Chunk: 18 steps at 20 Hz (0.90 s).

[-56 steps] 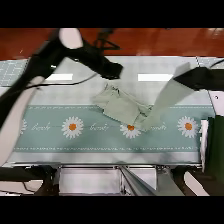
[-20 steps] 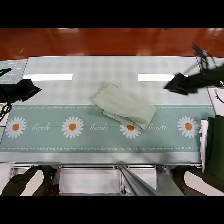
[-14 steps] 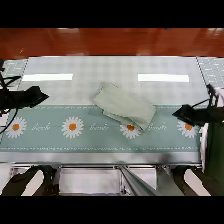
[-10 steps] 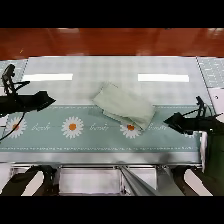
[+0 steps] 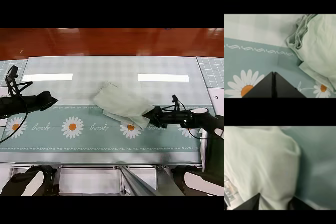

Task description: Fold the shirts.

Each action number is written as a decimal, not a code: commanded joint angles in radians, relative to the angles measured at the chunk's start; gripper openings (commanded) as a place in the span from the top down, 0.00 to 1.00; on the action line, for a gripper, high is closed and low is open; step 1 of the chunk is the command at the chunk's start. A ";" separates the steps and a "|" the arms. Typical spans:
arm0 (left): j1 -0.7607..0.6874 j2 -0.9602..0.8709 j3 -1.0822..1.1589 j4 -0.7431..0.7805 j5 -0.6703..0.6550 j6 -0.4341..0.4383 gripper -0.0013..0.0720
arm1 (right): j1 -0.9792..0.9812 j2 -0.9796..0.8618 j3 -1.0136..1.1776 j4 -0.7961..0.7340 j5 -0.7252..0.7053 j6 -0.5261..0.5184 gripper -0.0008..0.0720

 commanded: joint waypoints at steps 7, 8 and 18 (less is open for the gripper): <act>-0.001 0.001 -0.001 -0.001 0.011 0.000 0.95 | 0.206 -0.097 0.527 -0.242 0.082 0.163 0.95; -0.001 0.001 -0.001 -0.001 0.010 -0.001 0.95 | 0.205 -0.097 0.618 -0.315 0.123 0.208 0.95; -0.001 0.001 -0.001 -0.001 0.010 0.000 0.95 | 0.036 -0.094 1.307 -0.776 0.593 0.429 0.95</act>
